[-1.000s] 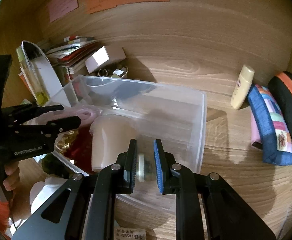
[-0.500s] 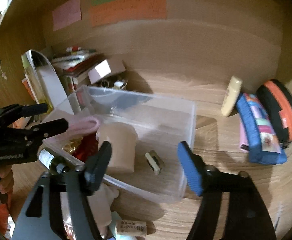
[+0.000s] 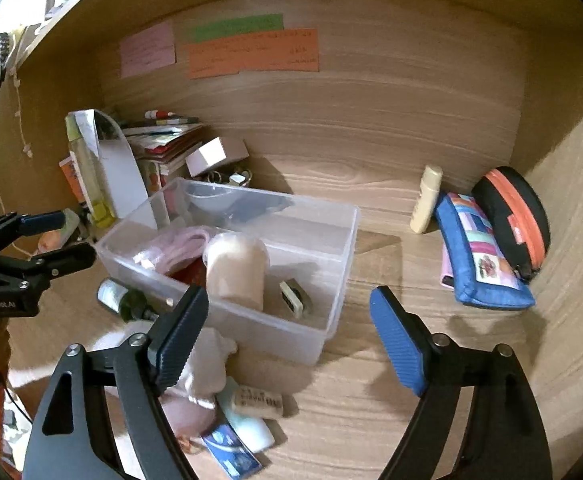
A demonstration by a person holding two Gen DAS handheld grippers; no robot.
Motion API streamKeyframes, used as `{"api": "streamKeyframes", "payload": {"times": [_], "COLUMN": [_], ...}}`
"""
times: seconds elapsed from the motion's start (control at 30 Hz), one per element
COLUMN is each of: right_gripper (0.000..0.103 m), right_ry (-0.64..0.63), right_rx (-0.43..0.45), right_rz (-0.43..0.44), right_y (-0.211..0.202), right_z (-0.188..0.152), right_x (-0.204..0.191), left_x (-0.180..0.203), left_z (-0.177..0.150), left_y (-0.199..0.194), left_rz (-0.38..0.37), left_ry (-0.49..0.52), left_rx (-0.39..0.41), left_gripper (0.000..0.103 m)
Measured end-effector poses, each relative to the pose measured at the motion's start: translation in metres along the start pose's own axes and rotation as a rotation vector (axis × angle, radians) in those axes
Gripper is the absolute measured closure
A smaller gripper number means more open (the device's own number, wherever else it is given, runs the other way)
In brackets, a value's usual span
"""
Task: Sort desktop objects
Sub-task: 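Move both tools back toward the remaining items beside the bin, then grasp the white round lid with the left tool while the right tool grasps a beige eraser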
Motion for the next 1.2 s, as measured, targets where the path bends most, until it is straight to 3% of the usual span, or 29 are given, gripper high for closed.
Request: {"api": "streamKeyframes", "payload": {"times": [0.13,0.27,0.53,0.83,1.2], "right_gripper": [0.022,0.022,0.022,0.023,0.033], "right_ry": [-0.033,-0.028,-0.001,0.022,0.022], "right_rx": [-0.020,-0.095,-0.205,-0.314,-0.307], "right_rz": [-0.038,-0.036,0.036,0.141,0.094], "right_y": [-0.001,0.008,0.027,0.061,0.058], "right_z": [-0.014,-0.036,-0.065,-0.073,-0.074], "right_x": [0.004,0.012,0.011,-0.001,0.015], "left_x": [-0.003,-0.002,0.007,0.020,0.032], "left_z": [-0.019,-0.036,-0.071,-0.082,-0.080], "left_y": [-0.001,-0.001,0.000,0.008,0.035], "left_rz": [-0.004,-0.005,-0.022,-0.073,-0.110], "left_ry": [-0.013,-0.012,-0.007,0.004,0.030], "left_rx": [-0.042,-0.084,-0.155,-0.180,-0.218], "left_gripper": [0.009,0.009,0.009,0.009,0.009]}}
Point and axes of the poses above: each gripper's, at about its wrist camera, not at the fingertips, and y roughly the way its jaws point, x to its right, z to its top, the point moved 2 cm from there along y, roughly the way its jaws point, and after that the axes turned 13 degrees about -z, right-handed, at the moved point
